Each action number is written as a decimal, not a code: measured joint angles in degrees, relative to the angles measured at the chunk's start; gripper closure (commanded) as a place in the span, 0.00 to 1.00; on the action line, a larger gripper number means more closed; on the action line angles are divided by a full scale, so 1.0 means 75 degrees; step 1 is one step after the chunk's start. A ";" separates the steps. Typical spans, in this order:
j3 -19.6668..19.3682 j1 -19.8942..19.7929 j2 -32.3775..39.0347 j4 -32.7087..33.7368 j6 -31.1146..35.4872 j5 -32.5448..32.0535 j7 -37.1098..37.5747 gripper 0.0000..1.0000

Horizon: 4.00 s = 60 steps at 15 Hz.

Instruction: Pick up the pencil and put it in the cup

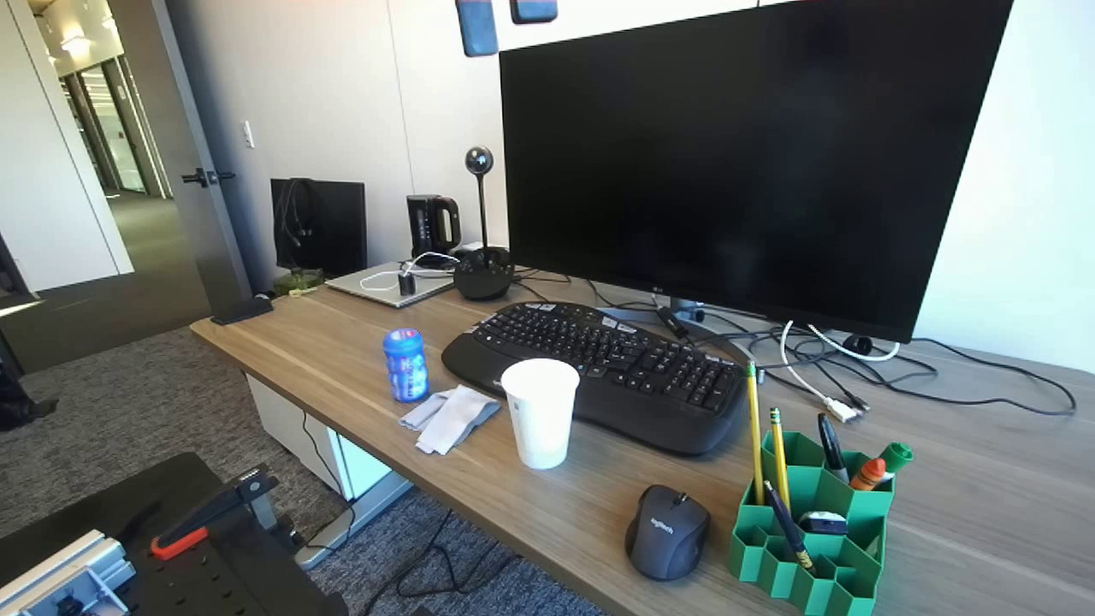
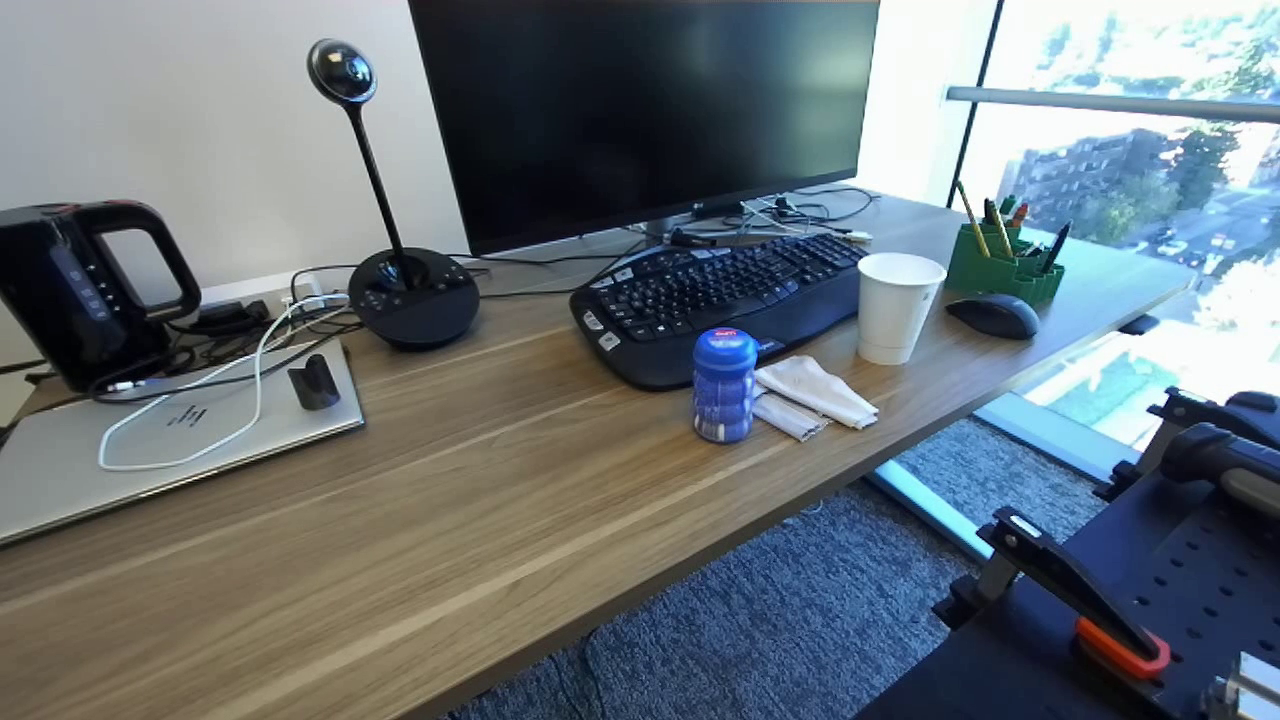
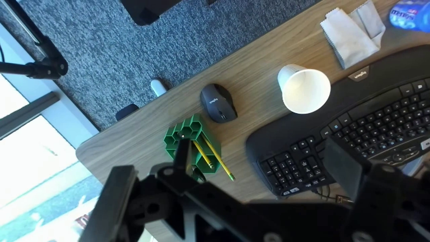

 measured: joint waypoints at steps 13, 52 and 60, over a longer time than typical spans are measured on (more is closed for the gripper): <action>-0.0479 -0.0386 0.1734 0.0108 0.0033 -0.0924 0.0733 0.00; -0.1027 -0.0419 0.3725 0.0858 0.0534 -0.0101 0.0336 0.00; -0.1198 -0.0547 0.4166 0.1537 0.0556 0.0151 -0.0399 0.00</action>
